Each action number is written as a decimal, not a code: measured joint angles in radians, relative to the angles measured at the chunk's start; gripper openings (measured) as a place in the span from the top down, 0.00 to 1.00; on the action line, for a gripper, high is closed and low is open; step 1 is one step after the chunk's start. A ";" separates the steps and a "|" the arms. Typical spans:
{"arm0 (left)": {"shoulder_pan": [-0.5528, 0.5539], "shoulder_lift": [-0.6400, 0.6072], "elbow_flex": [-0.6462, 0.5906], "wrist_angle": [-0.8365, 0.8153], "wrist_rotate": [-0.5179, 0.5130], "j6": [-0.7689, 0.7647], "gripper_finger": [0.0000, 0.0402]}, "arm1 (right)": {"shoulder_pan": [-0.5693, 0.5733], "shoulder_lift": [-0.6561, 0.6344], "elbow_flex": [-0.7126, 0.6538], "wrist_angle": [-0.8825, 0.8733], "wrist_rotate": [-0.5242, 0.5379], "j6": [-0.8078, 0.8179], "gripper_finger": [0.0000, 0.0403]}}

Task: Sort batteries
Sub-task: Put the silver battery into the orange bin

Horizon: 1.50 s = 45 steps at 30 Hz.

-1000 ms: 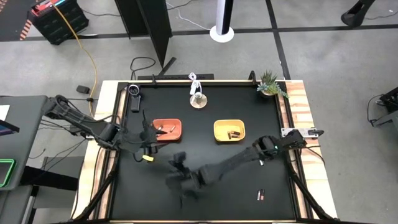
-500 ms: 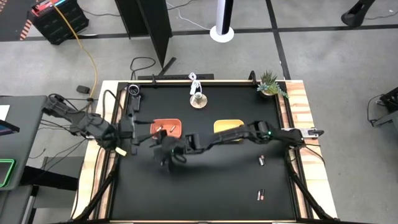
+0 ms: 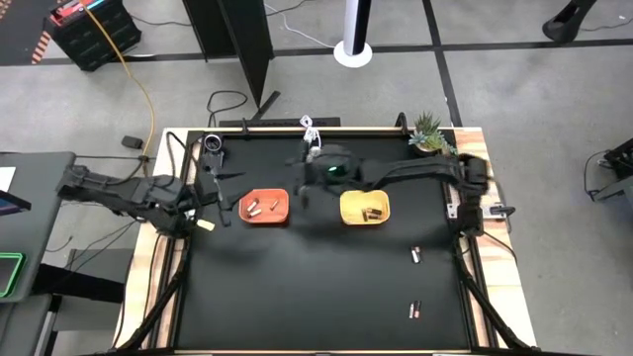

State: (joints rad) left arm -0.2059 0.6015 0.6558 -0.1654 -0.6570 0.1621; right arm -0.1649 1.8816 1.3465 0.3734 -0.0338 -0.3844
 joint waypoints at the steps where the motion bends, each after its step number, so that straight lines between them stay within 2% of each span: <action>1: 0.030 0.003 -0.009 -0.003 0.022 0.003 0.46 | -0.017 -0.047 -0.055 0.003 -0.001 0.019 0.38; 5: 0.168 0.029 -0.046 0.048 0.144 0.000 0.46 | -0.076 -0.195 -0.232 -0.027 0.005 0.105 0.38; 7: 0.247 0.050 -0.069 0.103 0.236 0.000 0.46 | -0.097 -0.266 -0.305 -0.044 0.026 0.135 0.38; 11: 0.392 0.142 -0.090 0.199 0.453 -0.024 0.46 | -0.099 -0.429 -0.431 -0.119 0.190 0.155 0.38; 14: 0.460 0.244 -0.091 0.270 0.572 -0.048 0.46 | -0.074 -0.559 -0.534 -0.154 0.269 0.210 0.38; 18: 0.491 0.380 -0.092 0.360 0.666 -0.060 0.46 | 0.018 -0.750 -0.662 -0.222 0.402 0.330 0.38; 22: 0.491 0.493 -0.092 0.457 0.709 -0.059 0.46 | 0.175 -0.899 -0.747 -0.443 0.577 0.521 0.38; 25: 0.491 0.549 -0.092 0.518 0.739 -0.080 0.46 | 0.310 -0.967 -0.754 -0.643 0.639 0.712 0.38; 30: 0.484 0.579 -0.092 0.549 0.750 -0.122 0.46 | 0.506 -0.987 -0.755 -0.933 0.645 1.041 0.38; 34: 0.465 0.579 -0.092 0.550 0.750 -0.141 0.46 | 0.652 -0.960 -0.756 -1.137 0.586 1.321 0.38; 41: 0.442 0.579 -0.092 0.564 0.738 -0.162 0.46 | 0.857 -0.889 -0.756 -1.178 0.546 1.623 0.38; 45: 0.436 0.579 -0.091 0.569 0.731 -0.174 0.46 | 0.938 -0.799 -0.756 -1.166 0.478 1.787 0.38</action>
State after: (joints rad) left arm 0.2305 1.1801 0.5644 0.4034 0.0742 -0.0121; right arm 0.7735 1.0822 0.5907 -0.7926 0.4442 1.4023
